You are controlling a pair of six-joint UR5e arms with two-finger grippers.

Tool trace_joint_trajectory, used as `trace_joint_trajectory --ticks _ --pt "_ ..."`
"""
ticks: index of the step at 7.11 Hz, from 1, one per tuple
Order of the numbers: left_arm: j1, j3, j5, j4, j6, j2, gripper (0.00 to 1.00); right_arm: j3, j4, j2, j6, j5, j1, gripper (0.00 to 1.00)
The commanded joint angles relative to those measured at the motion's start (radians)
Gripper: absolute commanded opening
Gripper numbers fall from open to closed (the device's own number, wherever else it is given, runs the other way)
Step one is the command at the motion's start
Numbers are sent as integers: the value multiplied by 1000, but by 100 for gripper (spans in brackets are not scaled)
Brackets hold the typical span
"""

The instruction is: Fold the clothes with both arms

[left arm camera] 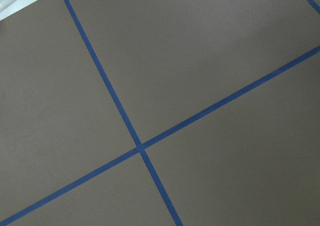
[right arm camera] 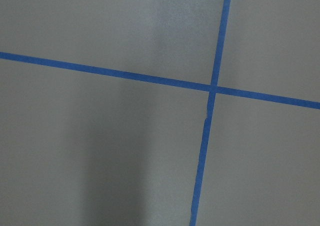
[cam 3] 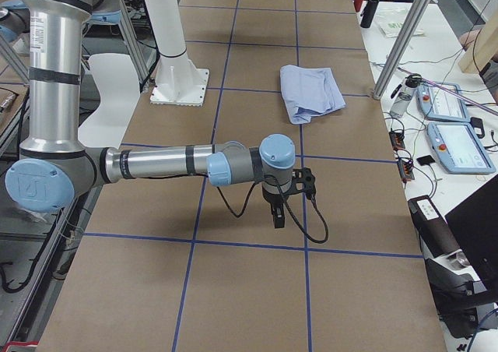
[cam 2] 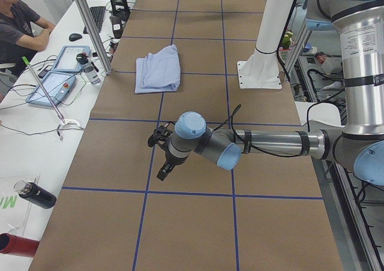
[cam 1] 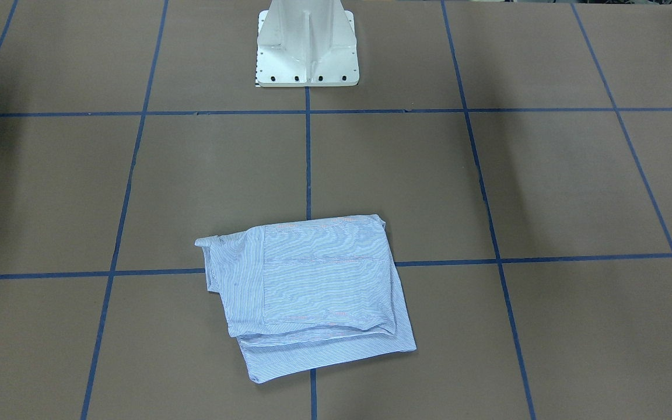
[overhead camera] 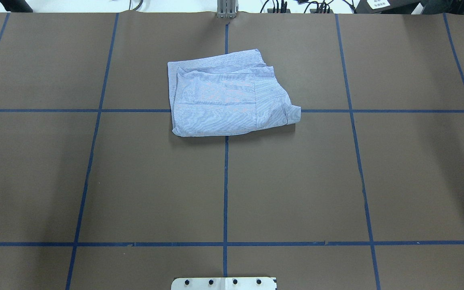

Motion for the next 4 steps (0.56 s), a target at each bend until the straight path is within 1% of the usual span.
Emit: trace_joint_trajectory --ticks 1,2,3,4 --pt "-40 -2 1 -2 3 20 99 18 -1 -14 -4 26 0 100" --pt "-42 -22 -1 3 -1 25 99 22 1 -32 -5 27 0 100" --pt "-42 -22 -2 4 -1 25 99 19 2 -34 5 3 0 100" --pt "-42 -24 -2 -2 -1 25 99 26 2 -32 9 -47 -1 100"
